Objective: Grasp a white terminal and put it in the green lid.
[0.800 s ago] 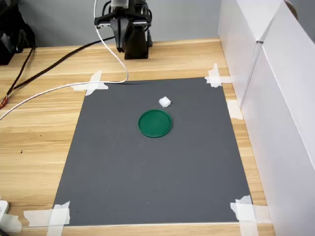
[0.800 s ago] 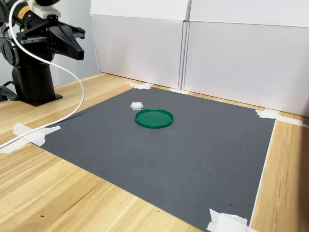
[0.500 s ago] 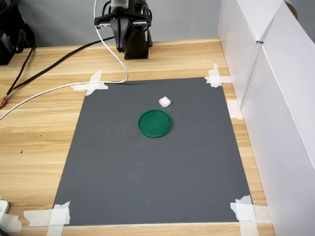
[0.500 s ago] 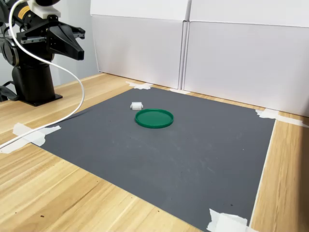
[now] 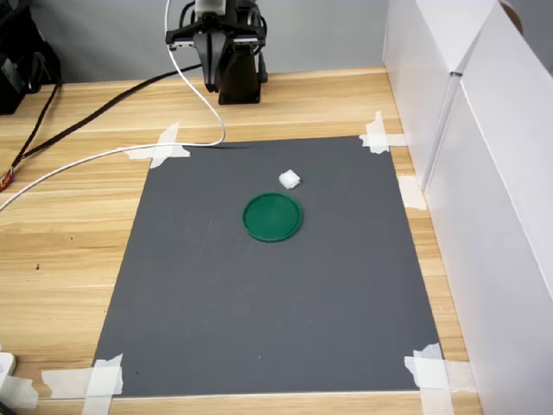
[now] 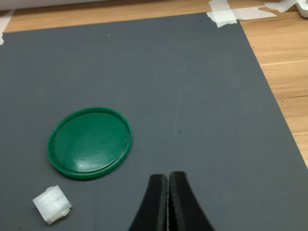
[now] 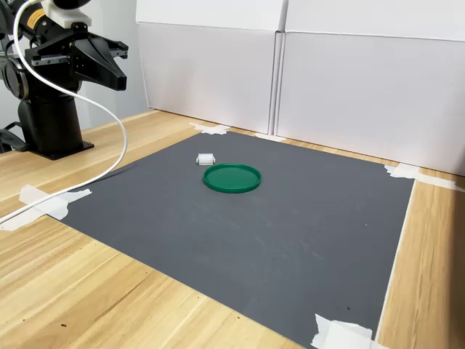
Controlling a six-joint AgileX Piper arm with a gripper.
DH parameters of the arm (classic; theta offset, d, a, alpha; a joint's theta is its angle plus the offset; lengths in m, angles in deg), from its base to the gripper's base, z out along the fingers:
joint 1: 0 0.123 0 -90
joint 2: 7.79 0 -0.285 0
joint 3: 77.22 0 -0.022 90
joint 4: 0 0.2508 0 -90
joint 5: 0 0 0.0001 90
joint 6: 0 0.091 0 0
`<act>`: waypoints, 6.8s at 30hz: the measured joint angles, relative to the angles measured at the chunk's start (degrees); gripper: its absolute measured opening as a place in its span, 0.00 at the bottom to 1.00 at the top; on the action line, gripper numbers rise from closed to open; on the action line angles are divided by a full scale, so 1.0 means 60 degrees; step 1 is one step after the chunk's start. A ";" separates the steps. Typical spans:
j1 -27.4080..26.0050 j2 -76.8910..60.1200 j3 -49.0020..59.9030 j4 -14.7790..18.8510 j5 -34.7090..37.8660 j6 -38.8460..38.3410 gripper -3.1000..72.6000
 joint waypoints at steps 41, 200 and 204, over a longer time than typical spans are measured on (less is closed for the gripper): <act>0.2954 0.9044 -0.6580 0.0392 0.2911 -0.7201 0.02; 0.4561 1.3549 -0.9182 -0.2107 0.4725 -0.6211 0.53; 0.4561 1.3966 -0.9182 -0.2154 0.4732 -0.5954 0.53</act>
